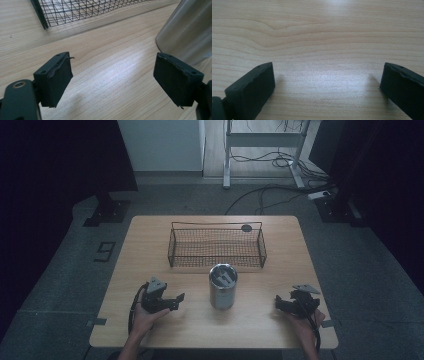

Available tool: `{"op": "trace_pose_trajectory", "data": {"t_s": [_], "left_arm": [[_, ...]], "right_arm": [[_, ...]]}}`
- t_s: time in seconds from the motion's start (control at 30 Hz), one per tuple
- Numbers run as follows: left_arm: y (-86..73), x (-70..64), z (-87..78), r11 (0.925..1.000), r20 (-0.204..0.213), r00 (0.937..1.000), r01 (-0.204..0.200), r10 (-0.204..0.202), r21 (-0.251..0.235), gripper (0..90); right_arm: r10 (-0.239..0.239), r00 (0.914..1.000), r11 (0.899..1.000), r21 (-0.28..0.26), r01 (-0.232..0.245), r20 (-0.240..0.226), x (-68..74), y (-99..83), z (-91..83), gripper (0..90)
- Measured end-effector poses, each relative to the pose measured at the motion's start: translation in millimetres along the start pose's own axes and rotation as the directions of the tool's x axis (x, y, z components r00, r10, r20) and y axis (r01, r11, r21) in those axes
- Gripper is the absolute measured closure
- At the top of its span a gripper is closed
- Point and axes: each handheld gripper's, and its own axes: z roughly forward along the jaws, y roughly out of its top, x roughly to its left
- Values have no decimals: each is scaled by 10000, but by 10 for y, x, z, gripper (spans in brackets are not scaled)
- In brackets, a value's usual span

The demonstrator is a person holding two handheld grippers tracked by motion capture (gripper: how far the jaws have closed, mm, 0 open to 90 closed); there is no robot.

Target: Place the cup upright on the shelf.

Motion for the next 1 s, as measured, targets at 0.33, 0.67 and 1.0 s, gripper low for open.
{"op": "trace_pose_trajectory", "data": {"t_s": [0.33, 0.67, 1.0], "left_arm": [[-2, 67, -35, 9985, -9, 9987, 502, -502, -216, 159], [31, 137, -90, 9946, -333, 9951, 910, -927, -507, 167], [52, 101, -177, 9940, -233, 9967, 754, -774, -790, 164]], "right_arm": [[-9, 10000, 10000, 11, 9, -20, -4, 1, 0, 0], [-62, 10000, 10000, 1, 62, -74, -15, 6, 6, 0], [-71, 9999, 10000, -1, 71, -82, -16, 8, 8, 0]]}}
